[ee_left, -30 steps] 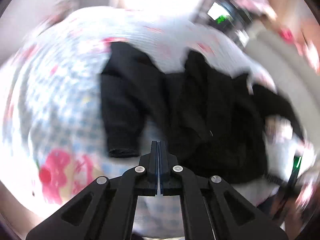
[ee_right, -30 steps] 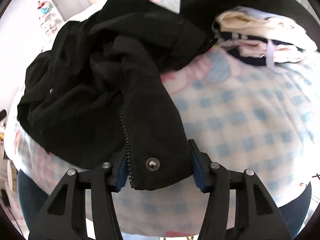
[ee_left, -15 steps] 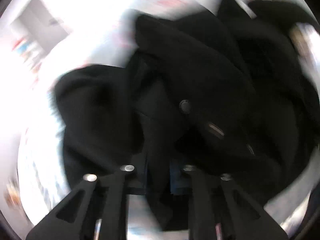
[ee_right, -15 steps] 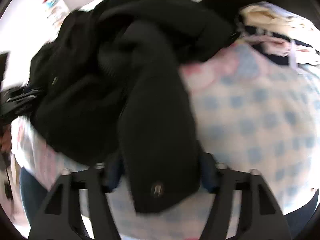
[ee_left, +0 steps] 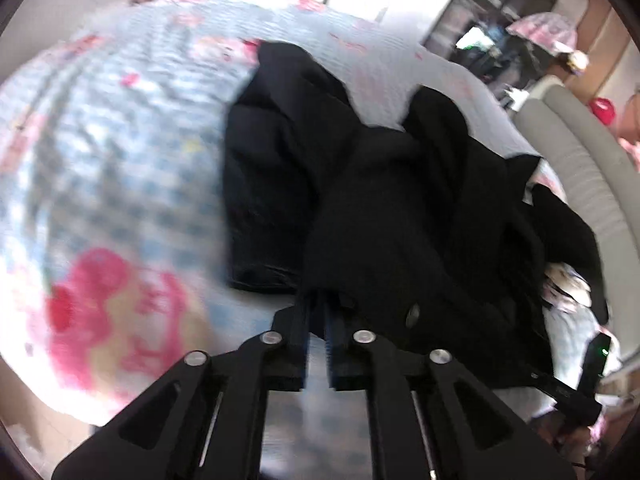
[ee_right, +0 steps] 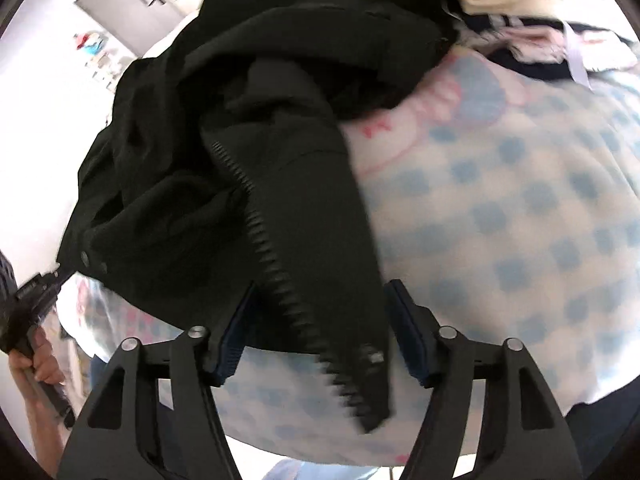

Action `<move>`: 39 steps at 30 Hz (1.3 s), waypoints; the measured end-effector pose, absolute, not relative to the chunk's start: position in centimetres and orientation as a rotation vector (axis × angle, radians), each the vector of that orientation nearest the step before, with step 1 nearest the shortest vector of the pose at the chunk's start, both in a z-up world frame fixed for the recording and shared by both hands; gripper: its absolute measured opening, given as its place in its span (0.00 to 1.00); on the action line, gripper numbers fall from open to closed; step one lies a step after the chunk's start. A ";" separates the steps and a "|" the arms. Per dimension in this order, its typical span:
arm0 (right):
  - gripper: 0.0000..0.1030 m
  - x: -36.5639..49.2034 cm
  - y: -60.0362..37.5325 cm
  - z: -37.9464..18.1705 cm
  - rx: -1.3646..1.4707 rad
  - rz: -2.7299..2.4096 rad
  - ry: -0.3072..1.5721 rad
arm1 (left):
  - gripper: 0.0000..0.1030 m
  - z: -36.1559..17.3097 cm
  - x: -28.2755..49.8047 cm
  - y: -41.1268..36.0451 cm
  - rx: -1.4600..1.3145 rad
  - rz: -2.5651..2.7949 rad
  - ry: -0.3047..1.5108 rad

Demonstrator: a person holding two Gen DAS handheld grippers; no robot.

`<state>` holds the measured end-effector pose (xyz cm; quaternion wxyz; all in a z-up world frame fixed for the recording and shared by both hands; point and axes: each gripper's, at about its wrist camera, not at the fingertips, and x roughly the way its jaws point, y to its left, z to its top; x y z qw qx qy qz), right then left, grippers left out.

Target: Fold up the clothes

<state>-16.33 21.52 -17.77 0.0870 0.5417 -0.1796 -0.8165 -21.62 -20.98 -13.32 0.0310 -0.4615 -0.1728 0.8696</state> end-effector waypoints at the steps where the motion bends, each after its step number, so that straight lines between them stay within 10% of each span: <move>1: 0.68 -16.2 21.4 -17.7 1.604 -2.423 -0.546 | 0.35 -13.3 -22.0 -20.2 -1.418 2.687 -0.480; 5: 0.63 -16.8 20.9 -17.8 1.506 -2.340 -0.686 | 0.44 -12.7 -25.2 -18.5 -1.381 2.701 -0.281; 12: 0.61 -18.1 21.3 -19.8 1.405 -2.216 -1.080 | 0.60 -13.3 -30.7 -17.9 -1.392 2.532 -0.568; 13: 0.54 -18.0 21.4 -19.6 1.392 -2.208 -1.095 | 0.54 -13.8 -31.4 -17.9 -1.411 2.503 -0.613; 14: 0.38 -17.6 21.8 -18.9 1.366 -2.216 -1.101 | 0.16 -14.3 -32.1 -17.9 -1.429 2.473 -0.658; 15: 0.32 -17.2 22.2 -18.2 1.341 -2.223 -1.107 | 0.02 -14.6 -32.3 -18.2 -1.438 2.463 -0.700; 24: 0.12 -16.0 22.9 -7.1 1.187 -2.673 -0.497 | 0.03 -6.0 -25.5 -19.2 -1.023 2.553 -0.761; 32: 0.13 -14.3 23.6 -7.6 1.002 -2.601 -0.556 | 0.02 -6.6 -15.6 -22.6 -1.028 2.519 -0.867; 39: 0.47 -13.1 22.5 -21.3 1.605 -2.340 -0.700 | 0.03 -15.0 -14.2 -22.9 -1.351 2.459 -0.926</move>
